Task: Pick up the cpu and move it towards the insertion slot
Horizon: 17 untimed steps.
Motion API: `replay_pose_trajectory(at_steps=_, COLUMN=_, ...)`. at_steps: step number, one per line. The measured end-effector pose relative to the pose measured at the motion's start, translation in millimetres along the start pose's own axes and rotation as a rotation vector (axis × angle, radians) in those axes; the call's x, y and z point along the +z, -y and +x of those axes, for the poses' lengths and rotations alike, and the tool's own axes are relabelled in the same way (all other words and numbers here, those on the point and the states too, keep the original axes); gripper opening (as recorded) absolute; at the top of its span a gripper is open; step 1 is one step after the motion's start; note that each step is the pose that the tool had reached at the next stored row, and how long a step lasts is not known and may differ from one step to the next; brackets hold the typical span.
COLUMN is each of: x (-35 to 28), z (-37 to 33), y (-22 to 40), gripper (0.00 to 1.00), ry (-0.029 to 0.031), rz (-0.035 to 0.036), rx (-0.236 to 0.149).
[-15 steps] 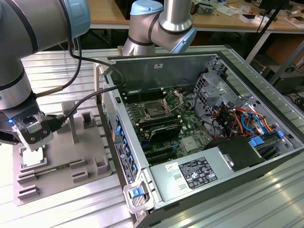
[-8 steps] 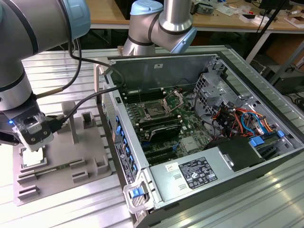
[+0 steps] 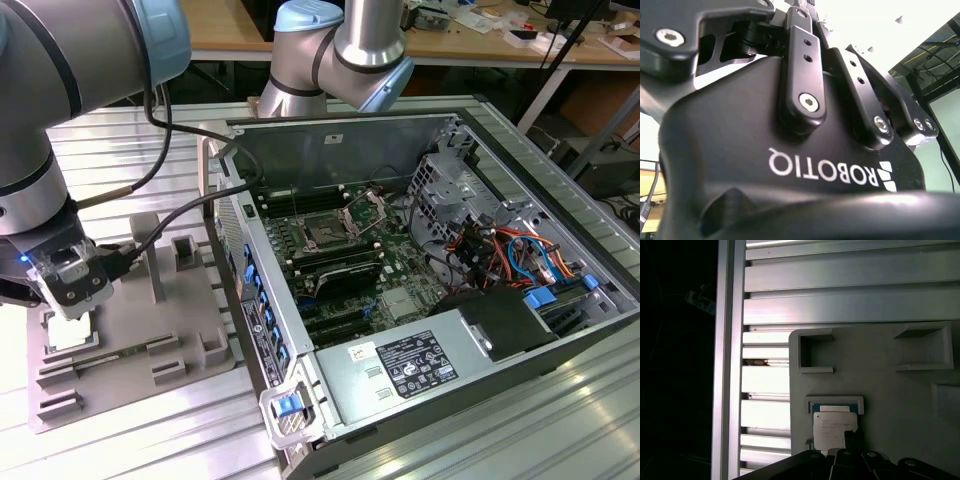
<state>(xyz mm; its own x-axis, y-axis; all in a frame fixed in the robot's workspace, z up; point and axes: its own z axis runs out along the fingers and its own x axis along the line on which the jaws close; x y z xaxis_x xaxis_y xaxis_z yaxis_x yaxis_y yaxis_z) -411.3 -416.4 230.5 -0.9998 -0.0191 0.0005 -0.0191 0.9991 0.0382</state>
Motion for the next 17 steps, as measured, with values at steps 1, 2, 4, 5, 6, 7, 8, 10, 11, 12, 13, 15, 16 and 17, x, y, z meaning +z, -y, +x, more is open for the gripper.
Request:
replay_pose_trajectory(at_steps=1, x=0.3, z=0.0, y=0.0, gripper=0.11, ry=0.0, rz=0.0, rx=0.0)
replay_pose_trajectory(at_steps=2, x=1.5, z=0.1, y=0.1, gripper=0.11, ry=0.0, rz=0.0, rx=0.0)
replay_pose_trajectory(at_steps=4, x=5.0, z=0.2, y=0.2, gripper=0.11, ry=-0.0001, rz=0.0, rx=0.0)
replay_pose_trajectory(at_steps=5, x=6.9, z=0.4, y=0.2, gripper=0.11, ry=0.0, rz=0.0, rx=0.0)
replay_pose_trajectory(at_steps=6, x=7.1, z=0.5, y=0.3, gripper=0.11, ry=-0.0001, rz=0.0001, rx=0.0)
replay_pose_trajectory(at_steps=7, x=7.4, z=0.5, y=0.3, gripper=0.11, ry=-0.0001, rz=0.0001, rx=0.0)
replay_pose_trajectory(at_steps=8, x=7.6, z=0.6, y=0.3, gripper=0.11, ry=-0.0001, rz=0.0, rx=0.0)
replay_pose_trajectory(at_steps=10, x=8.1, z=0.7, y=0.3, gripper=0.11, ry=-0.0001, rz=0.0, rx=0.0)
replay_pose_trajectory(at_steps=11, x=8.5, z=0.7, y=0.3, gripper=0.11, ry=-0.0001, rz=0.0, rx=0.0)
replay_pose_trajectory(at_steps=12, x=8.7, z=0.7, y=0.3, gripper=0.11, ry=-0.0001, rz=0.0, rx=0.0)
replay_pose_trajectory(at_steps=13, x=8.9, z=0.7, y=0.3, gripper=0.11, ry=0.0, rz=0.0, rx=0.0)
replay_pose_trajectory(at_steps=15, x=9.3, z=0.8, y=0.3, gripper=0.11, ry=-0.0001, rz=0.0, rx=0.0)
replay_pose_trajectory(at_steps=16, x=9.6, z=0.8, y=0.4, gripper=0.11, ry=-0.0001, rz=0.0001, rx=0.0)
replay_pose_trajectory(at_steps=17, x=9.8, z=0.9, y=0.4, gripper=0.11, ry=0.0, rz=0.0, rx=0.0)
